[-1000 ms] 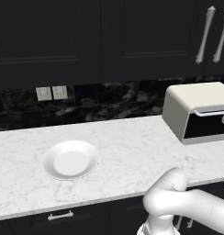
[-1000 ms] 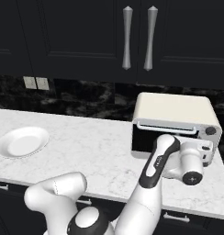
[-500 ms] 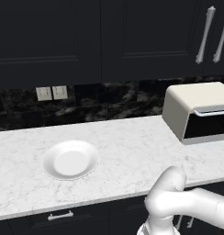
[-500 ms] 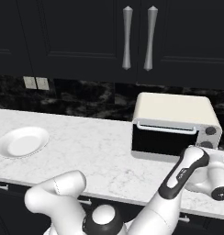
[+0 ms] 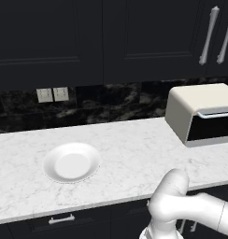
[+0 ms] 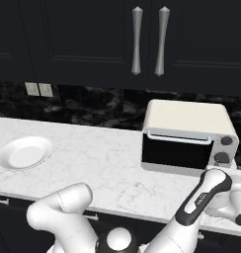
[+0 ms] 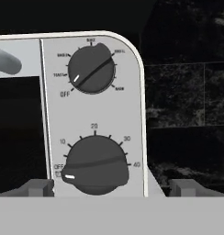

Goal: Pick up the kebab skewer and baguette bread, and place them inside the toaster oven. Close the toaster oven door and start by setting the timer.

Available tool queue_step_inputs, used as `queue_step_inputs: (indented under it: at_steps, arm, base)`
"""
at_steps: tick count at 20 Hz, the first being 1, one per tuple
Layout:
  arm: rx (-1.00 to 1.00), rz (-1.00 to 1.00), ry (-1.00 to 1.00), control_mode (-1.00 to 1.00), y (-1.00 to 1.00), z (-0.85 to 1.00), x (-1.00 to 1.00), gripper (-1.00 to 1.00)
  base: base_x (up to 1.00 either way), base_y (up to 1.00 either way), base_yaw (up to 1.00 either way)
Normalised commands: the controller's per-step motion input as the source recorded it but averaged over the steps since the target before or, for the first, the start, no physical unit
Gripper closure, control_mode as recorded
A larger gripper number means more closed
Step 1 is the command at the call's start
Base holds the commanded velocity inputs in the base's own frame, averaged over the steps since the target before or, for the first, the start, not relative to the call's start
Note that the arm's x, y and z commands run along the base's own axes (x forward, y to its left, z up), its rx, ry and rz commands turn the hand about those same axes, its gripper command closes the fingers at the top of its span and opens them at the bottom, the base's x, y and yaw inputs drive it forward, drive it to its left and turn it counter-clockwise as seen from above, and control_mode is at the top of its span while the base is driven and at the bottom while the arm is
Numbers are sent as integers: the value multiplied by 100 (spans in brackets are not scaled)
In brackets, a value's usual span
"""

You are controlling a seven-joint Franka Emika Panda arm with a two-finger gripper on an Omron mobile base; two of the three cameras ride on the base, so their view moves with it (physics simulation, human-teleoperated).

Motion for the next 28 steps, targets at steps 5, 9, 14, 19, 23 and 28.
queue_step_inputs:
  at_steps: [5, 9, 14, 19, 23, 28]
  arm:
    - [0, 0, 1, -100, 31, 0, 2, -100]
    - [0, 0, 0, -100, 30, 0, 8, -100]
    - [0, 0, 0, -100, 0, 0, 14, -100]
    - [0, 0, 3, -100, -4, 0, 4, -100]
    - [0, -1, 2, -100, -3, 0, 14, -100]
    - [0, -1, 1, -100, -9, 0, 11, -100]
  base:
    - [0, 0, 0]
    - [0, 0, 0]
    - [0, 0, 0]
    - [0, 0, 0]
    - [0, 0, 0]
    - [0, 0, 0]
